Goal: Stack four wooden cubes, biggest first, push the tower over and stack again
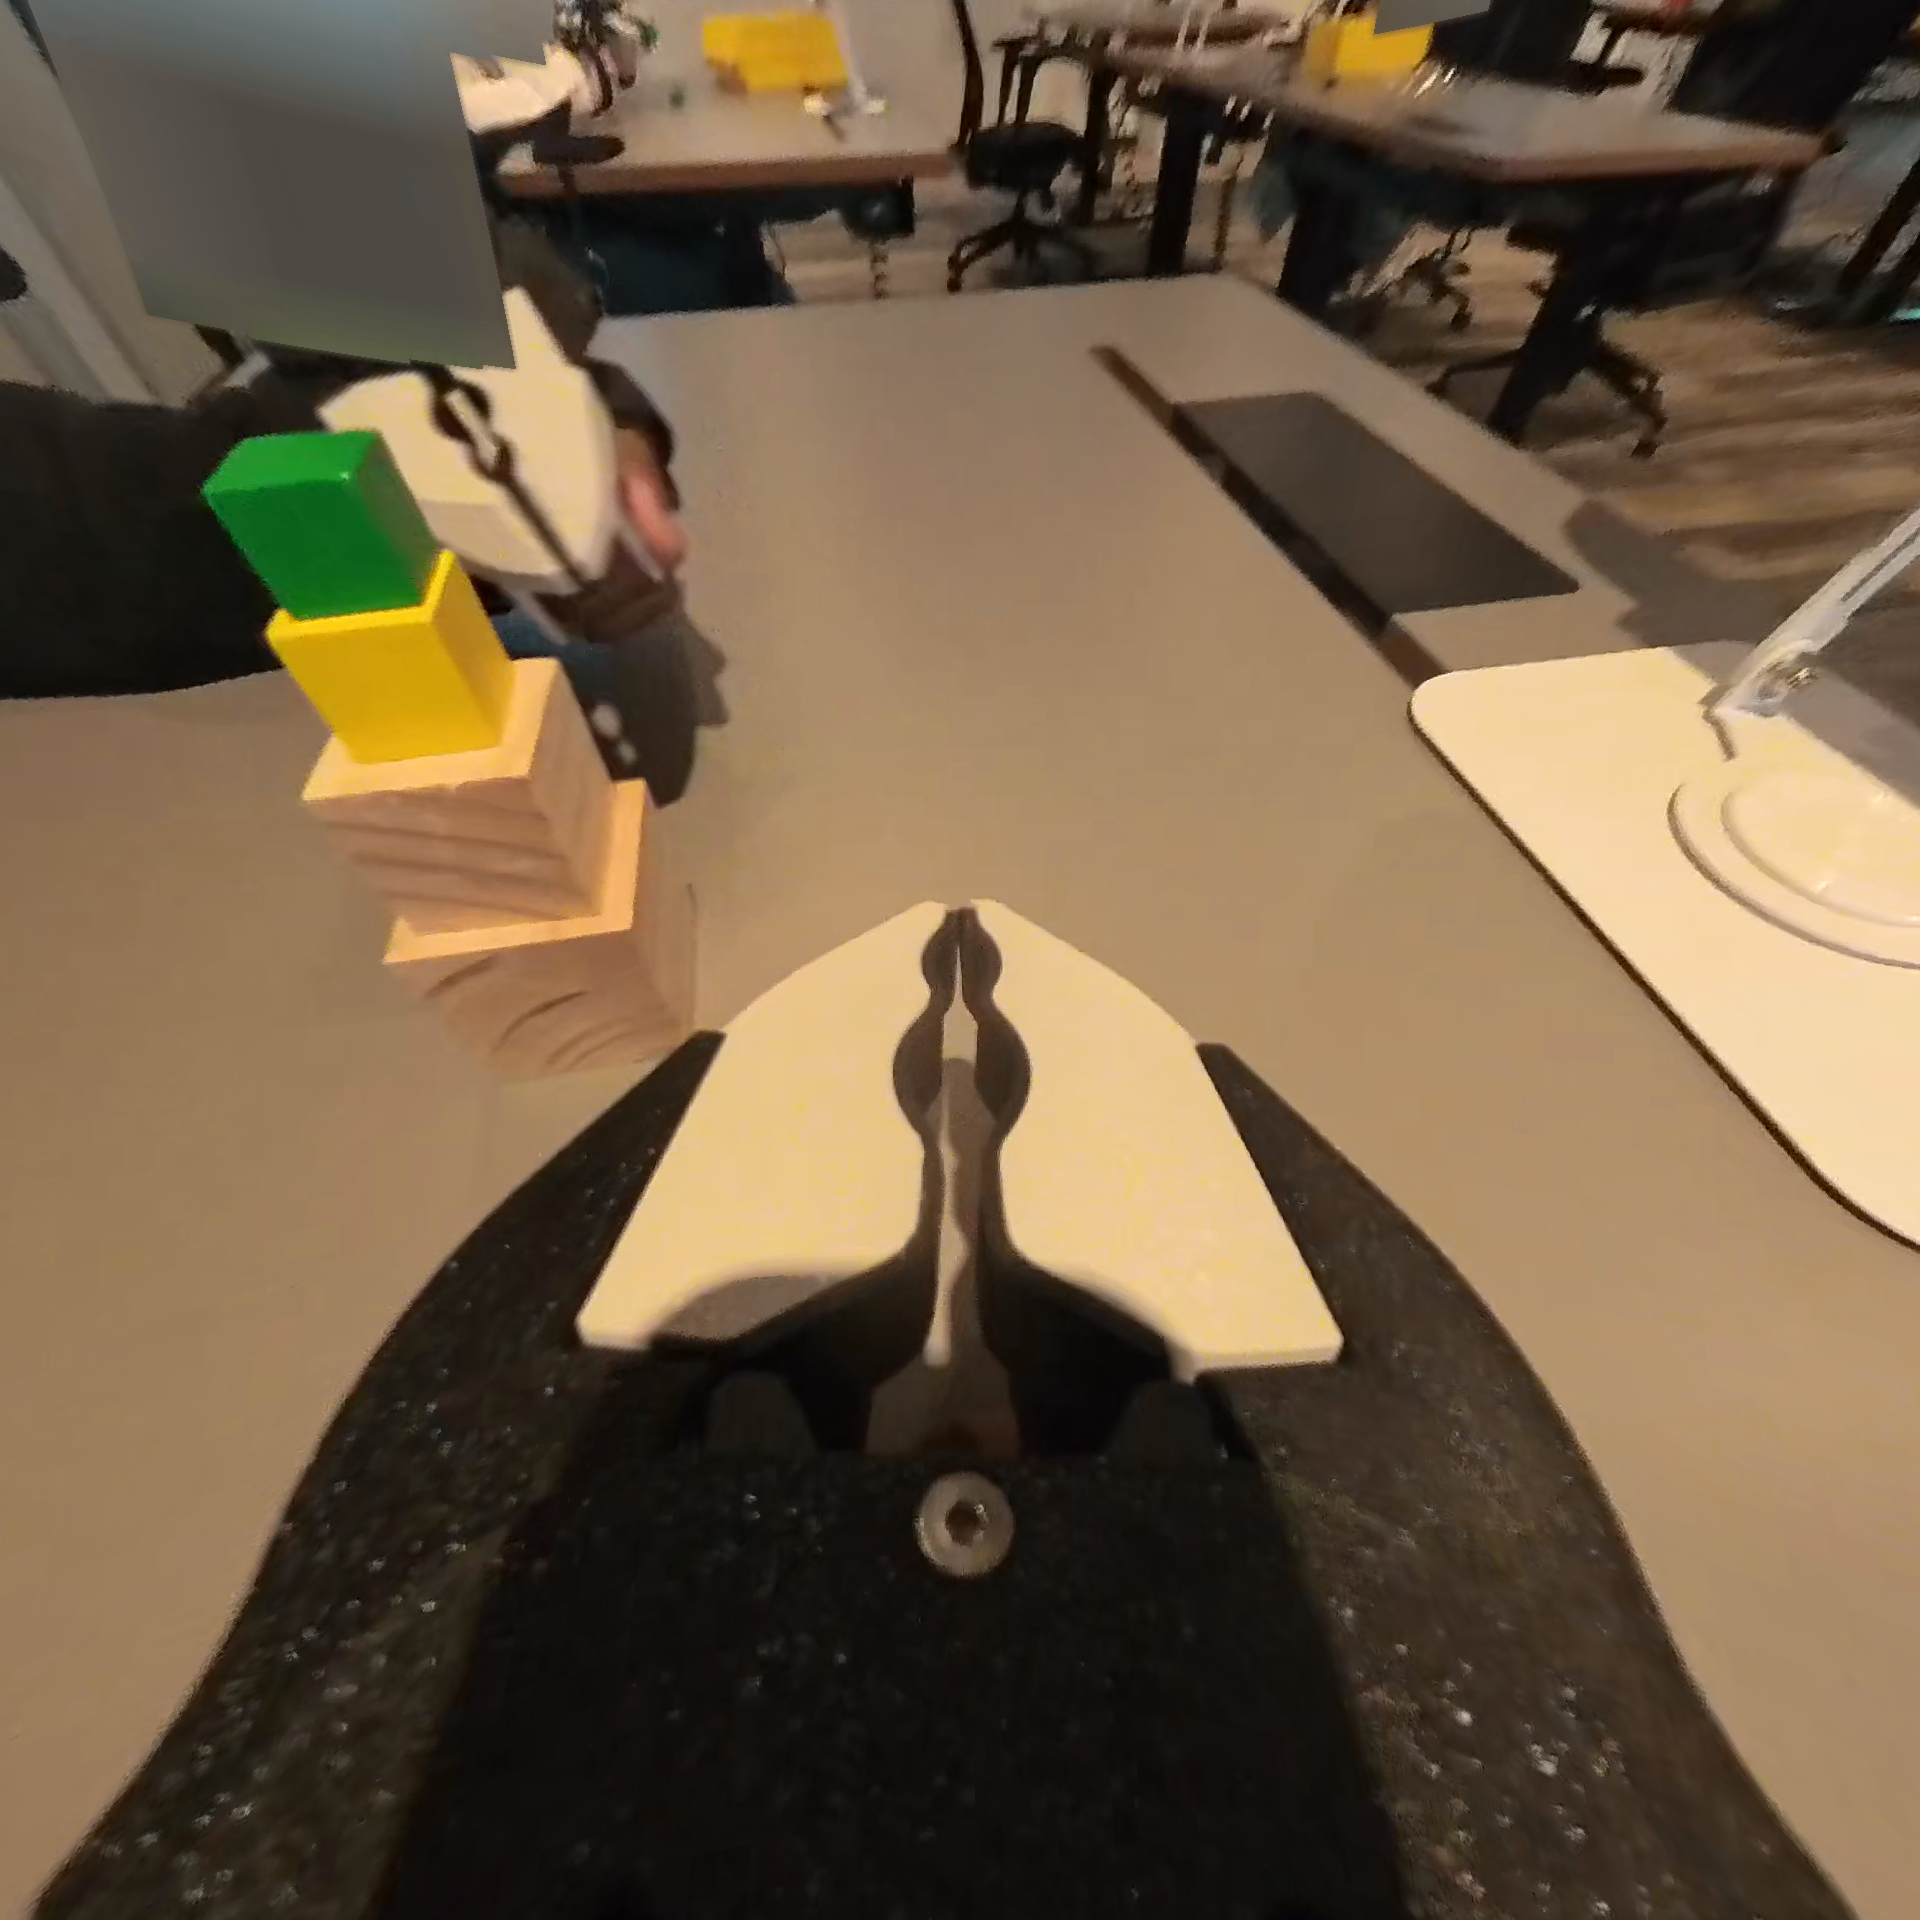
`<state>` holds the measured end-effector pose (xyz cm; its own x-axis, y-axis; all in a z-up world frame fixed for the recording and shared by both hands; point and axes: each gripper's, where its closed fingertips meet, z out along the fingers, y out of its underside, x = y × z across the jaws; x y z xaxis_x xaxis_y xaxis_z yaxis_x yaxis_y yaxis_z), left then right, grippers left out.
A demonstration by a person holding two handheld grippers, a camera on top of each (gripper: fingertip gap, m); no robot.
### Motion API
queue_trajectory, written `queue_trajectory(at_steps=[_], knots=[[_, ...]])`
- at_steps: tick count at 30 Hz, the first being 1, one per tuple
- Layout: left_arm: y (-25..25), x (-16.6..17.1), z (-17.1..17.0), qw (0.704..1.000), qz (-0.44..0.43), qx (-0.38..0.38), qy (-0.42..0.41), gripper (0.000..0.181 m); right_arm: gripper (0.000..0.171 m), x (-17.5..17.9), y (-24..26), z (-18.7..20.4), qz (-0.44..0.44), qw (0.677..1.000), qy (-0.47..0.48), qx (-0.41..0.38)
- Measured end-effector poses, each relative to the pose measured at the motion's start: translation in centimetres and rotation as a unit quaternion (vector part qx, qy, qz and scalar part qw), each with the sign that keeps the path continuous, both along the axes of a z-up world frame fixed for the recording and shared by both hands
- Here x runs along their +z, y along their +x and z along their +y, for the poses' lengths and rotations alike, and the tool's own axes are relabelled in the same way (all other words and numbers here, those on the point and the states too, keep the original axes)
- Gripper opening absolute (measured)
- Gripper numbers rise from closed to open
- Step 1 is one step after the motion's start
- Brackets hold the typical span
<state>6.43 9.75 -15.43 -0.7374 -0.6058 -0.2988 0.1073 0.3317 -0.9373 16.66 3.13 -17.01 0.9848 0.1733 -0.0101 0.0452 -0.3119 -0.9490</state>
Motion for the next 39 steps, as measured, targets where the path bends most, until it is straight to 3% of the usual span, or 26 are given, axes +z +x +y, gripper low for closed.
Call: queue_trajectory(at_steps=[7,12,19,23,26,32,39], knots=[[-4.7,1.6,-5.7,0.991,-0.007,-0.134,0.011,0.000,0.000,-0.5,-0.2,0.5,0.033,0.999,-0.001,0.013],[-4.7,-0.4,-9.7,0.990,-0.036,-0.106,0.091,0.000,0.000,-0.9,-0.3,0.6,0.059,0.998,-0.019,0.026],[-4.0,-1.2,-11.6,0.977,-0.111,-0.036,0.178,0.000,0.000,-1.5,-0.6,0.8,0.077,0.995,-0.045,0.046],[-3.2,-1.3,-10.9,0.965,-0.130,0.005,0.228,0.000,0.000,-1.6,-0.7,0.9,0.083,0.994,-0.050,0.050],[-0.6,-1.7,-7.4,0.952,-0.104,0.109,0.265,0.000,0.000,-1.6,-0.7,0.8,0.089,0.993,-0.050,0.052],[2.3,-2.1,-0.1,0.940,-0.025,0.232,0.248,0.000,0.000,-1.3,-0.5,0.8,0.101,0.993,-0.043,0.052],[3.5,-3.5,3.3,0.948,0.042,0.265,0.172,0.000,0.000,-0.9,-0.2,0.7,0.115,0.992,-0.030,0.048]])
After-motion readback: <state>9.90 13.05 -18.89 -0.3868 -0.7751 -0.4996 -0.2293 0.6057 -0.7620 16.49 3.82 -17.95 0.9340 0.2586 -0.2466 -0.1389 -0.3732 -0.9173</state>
